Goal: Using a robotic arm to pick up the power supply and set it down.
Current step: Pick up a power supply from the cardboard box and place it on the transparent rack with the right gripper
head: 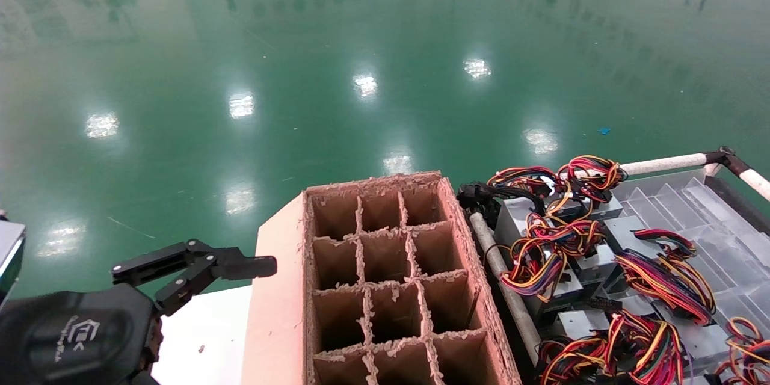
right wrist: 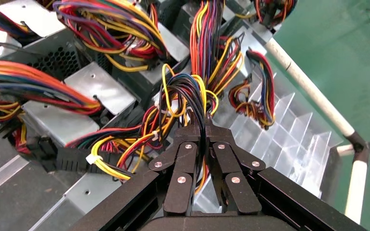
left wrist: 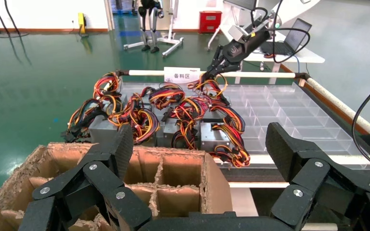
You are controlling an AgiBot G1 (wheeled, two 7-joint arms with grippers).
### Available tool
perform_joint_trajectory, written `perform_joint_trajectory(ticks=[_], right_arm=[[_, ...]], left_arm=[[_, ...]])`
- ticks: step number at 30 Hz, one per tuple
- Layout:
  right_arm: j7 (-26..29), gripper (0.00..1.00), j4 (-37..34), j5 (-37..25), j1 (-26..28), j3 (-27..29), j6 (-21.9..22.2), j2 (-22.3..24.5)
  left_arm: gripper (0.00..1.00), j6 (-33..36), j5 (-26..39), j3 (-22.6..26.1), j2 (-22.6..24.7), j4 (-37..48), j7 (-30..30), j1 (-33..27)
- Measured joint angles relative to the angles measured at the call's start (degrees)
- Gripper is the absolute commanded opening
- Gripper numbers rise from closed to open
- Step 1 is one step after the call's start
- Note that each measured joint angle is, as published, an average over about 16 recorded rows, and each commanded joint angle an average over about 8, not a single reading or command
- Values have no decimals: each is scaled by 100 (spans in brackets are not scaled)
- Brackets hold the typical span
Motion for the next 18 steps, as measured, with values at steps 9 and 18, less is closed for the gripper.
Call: perform_joint_trajectory(ticks=[9,18], right_arm=[[111,100,76,-108,47,50,59,-6],[231,100,84,-120,80,71,-67,-160]], left_arm=[[100,-1,0,0,0,1,0,1],[100,0,-1,1,0,2,1,0]])
